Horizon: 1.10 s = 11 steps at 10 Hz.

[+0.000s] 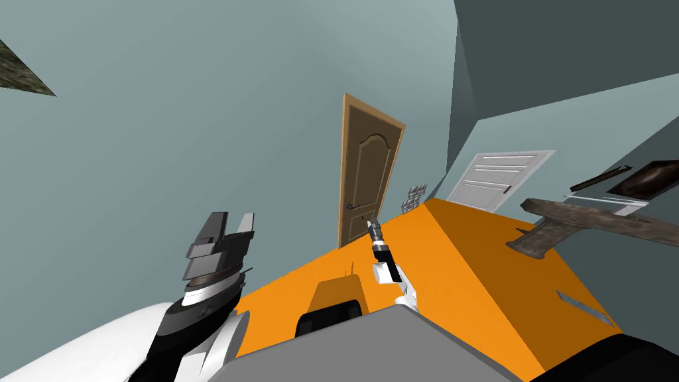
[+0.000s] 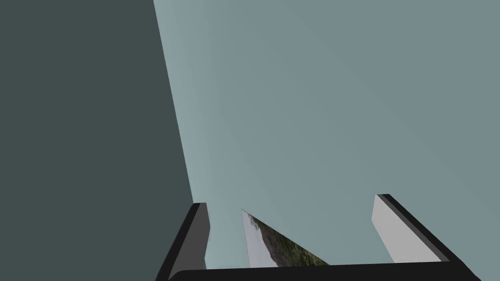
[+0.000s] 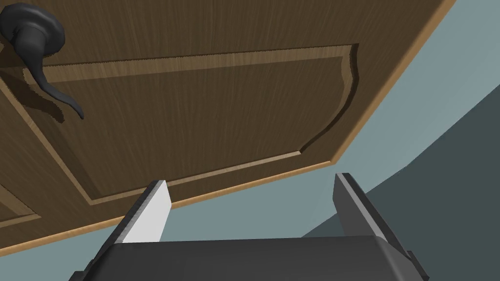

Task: Pull the door open

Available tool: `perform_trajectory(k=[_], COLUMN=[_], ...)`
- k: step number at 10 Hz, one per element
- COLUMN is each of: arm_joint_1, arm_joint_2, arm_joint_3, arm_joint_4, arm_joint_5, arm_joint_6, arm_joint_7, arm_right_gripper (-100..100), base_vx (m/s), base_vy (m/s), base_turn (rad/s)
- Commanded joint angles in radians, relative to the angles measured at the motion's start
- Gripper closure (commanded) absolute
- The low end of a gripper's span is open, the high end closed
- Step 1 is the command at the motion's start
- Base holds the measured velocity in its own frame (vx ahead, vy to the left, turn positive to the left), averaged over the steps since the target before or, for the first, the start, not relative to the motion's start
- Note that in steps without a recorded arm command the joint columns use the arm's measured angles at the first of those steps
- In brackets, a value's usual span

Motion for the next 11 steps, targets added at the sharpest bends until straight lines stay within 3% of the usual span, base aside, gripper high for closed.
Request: perform_trajectory(k=[1, 4, 5, 7, 10, 11], arm_joint_1=[-0.011, -0.057, -0.057, -0.103, -0.126, -0.149], arm_joint_2=[-0.003, -0.016, -0.016, -0.028, -0.034, -0.040], arm_joint_3=[-0.001, -0.007, -0.007, -0.013, -0.015, -0.018], arm_joint_4=[0.031, 0.118, 0.129, 0.206, 0.277, 0.311], arm_joint_5=[0.002, 0.007, 0.007, 0.013, 0.016, 0.019], arm_joint_6=[-0.005, -0.021, -0.021, -0.037, -0.045, -0.053], arm_joint_7=[-0.002, -0.009, -0.009, -0.016, -0.020, -0.024], arm_right_gripper=[-100, -100, -100, -100, -100, -100], base_vx=[0.025, 0.032, 0.025, 0.043, 0.031, 0.024], base_vy=[-0.054, -0.059, -0.062, -0.083, -0.071, -0.063], base_turn=[0.061, 0.100, 0.067, 0.141, 0.084, 0.125])
